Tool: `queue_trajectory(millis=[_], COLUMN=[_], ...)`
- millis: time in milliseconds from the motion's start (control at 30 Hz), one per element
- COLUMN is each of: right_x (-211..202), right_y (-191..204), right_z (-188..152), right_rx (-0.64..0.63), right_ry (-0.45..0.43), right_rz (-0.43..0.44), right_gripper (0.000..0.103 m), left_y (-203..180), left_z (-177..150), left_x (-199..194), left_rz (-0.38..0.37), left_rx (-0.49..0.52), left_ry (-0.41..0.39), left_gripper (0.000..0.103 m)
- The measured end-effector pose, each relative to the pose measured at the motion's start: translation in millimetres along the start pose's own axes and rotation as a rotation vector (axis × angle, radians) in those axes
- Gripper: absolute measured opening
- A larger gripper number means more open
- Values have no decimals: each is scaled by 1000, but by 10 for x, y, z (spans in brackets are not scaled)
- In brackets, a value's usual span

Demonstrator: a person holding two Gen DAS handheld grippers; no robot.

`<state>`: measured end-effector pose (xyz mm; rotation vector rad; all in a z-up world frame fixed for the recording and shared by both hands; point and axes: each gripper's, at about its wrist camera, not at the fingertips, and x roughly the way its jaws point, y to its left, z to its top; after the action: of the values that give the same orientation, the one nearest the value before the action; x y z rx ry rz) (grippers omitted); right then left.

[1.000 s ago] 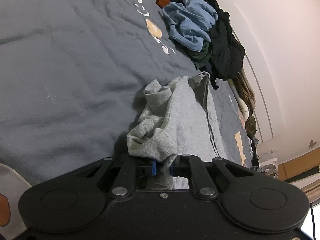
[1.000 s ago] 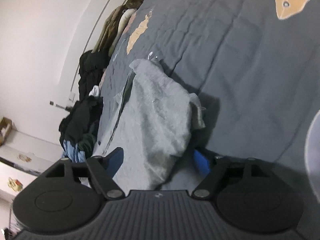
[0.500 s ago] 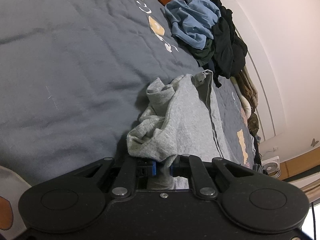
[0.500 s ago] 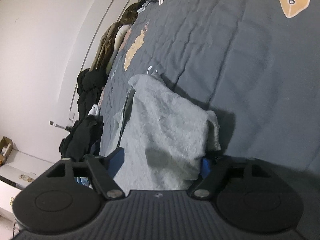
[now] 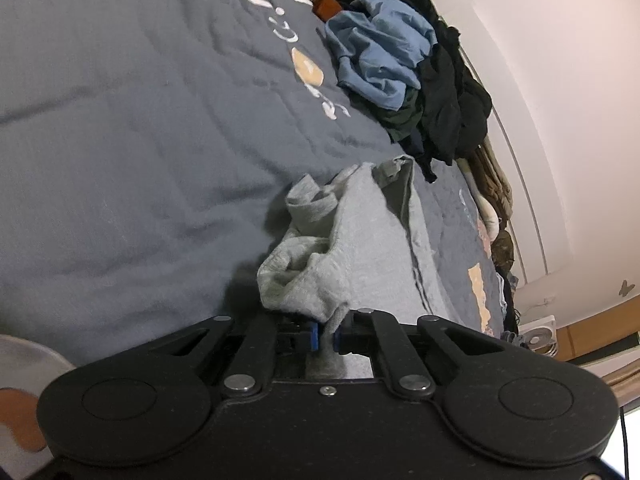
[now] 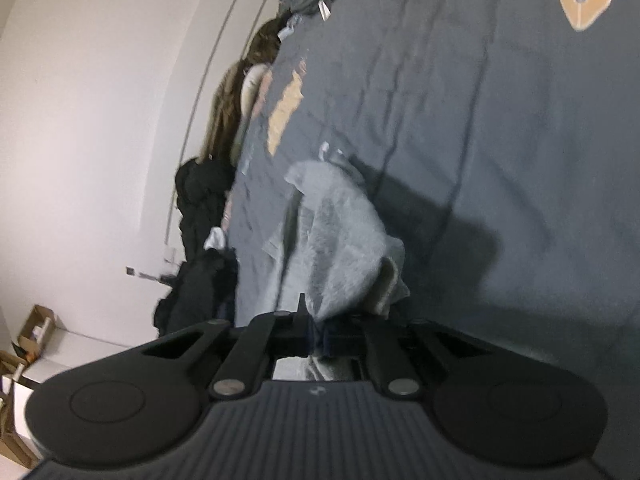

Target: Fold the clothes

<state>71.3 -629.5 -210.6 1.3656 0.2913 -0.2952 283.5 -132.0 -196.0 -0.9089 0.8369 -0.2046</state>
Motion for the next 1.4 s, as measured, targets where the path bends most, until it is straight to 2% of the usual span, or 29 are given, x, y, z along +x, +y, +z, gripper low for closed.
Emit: queue_trajectory(millis=[133,333,500,667,700,733,800,833,867,933,1000,1067,1233,1333,1400], right_x=[-126,-436,-759,-807,-812,-812,-800,-802,-807,-790,-753,-728,-688,-667,-654], right_y=[53,36,6,-97,-126,-150,-175,-174,-175,-163,-152,-151,-184,-211,-239], right_z=[-31,-153,-216,-281,-292,-300,-302,-303,-301,-304,-314,-334,-361,-374,-369], right_rx=[23,7,7,-35,-41,-45,-53,-60,-69,-87,-102,-108,-102,-111,-103], right_ry=[5,22,6,18,17,21,29,29,23,19,20,25,39,41,43], right_rz=[-17,-91,-110,-124,-121,-127,-138,-139,-139,-136,-130,-133,-145,-161,-170], right_gripper=[4,3,3,4,4,5,7,8,9,17,31,37,42,43,43], left_y=[33,198,283,360,358,355,350,347,344,339,334,329,324,330,335], left_z=[-22,-66,-211,-273,-277,-280,-287,-290,-294,-301,-308,-315,-316,-302,-293], left_x=[-230,-589,-809,-761,-736,-711,-662,-637,-612,-562,-512,-463,-297,-161,-70], left_rz=[38,100,82,38,32,27,16,11,6,-5,-16,-26,-41,-40,-39], left_rx=[19,33,48,27,26,26,24,24,23,22,21,19,8,-5,-15], left_ry=[4,13,27,50,48,46,42,40,38,35,31,27,20,17,16], left_gripper=[5,3,3,6,12,23,70,71,71,71,70,70,67,56,28])
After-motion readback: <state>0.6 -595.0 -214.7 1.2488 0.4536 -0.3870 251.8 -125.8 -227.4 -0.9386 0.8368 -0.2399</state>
